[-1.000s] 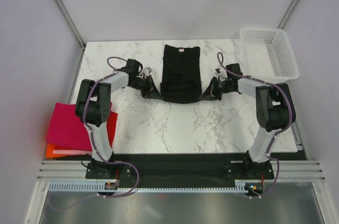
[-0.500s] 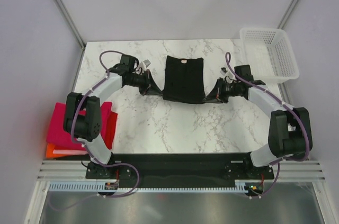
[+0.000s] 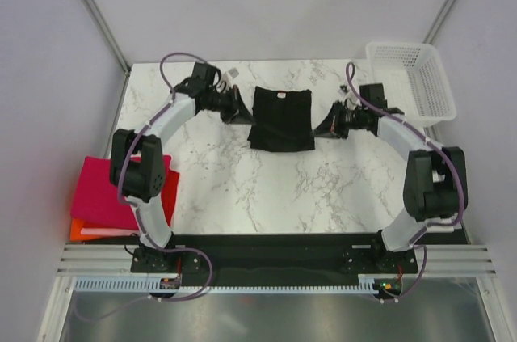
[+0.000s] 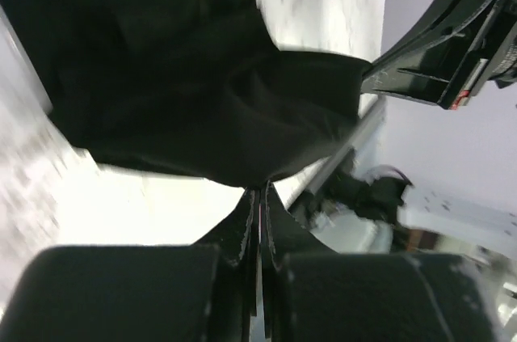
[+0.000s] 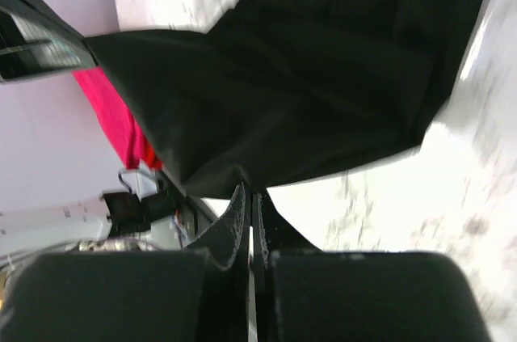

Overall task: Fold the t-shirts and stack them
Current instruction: Fold the tshirt

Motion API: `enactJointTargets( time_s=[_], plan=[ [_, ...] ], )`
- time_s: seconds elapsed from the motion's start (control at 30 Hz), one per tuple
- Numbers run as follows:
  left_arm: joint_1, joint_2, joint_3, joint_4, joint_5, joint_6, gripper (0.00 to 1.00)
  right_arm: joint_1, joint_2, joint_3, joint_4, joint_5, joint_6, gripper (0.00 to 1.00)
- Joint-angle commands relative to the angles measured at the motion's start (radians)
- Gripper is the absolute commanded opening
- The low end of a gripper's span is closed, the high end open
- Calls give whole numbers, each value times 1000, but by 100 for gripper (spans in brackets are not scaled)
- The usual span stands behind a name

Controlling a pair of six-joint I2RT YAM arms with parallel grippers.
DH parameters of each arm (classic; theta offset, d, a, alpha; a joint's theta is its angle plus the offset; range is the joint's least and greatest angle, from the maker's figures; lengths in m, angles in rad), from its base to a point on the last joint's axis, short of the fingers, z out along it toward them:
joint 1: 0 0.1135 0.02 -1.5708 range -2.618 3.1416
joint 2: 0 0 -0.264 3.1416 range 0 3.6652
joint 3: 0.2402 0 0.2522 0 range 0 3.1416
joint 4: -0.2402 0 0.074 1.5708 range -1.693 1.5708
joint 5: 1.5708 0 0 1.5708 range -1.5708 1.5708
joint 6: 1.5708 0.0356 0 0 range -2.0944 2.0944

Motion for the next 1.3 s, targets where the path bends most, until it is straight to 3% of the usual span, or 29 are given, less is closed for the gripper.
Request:
enactJointTargets(
  time_s=[0.0,0.1,0.2,0.23,0.3,0.33,0.47,0.67,1.1,1.27],
  plan=[
    [4,105,264,29,-74,142,2,-37,152,240,167,-3,-5,0],
    [12,243,470,27,-142,199,2,-45,318,454,201,2,-11,0],
    [14,367,622,39,-229,253,10,-46,497,655,230,20,-9,21],
    [12,389,643,62,-257,262,27,-45,536,693,247,29,1,41],
    [12,439,696,72,-335,302,50,-43,616,785,259,41,1,61],
    [11,447,705,70,-354,314,58,-42,622,798,259,46,-3,65],
    [18,429,652,55,-392,341,65,-43,572,725,264,19,-15,65],
    [26,462,610,-2,-360,335,65,-37,559,594,325,-12,29,64],
    [44,602,631,-17,-293,215,67,-12,708,673,316,-6,32,61],
    [47,630,581,33,-130,139,65,-3,740,669,311,-3,29,61]
  ],
)
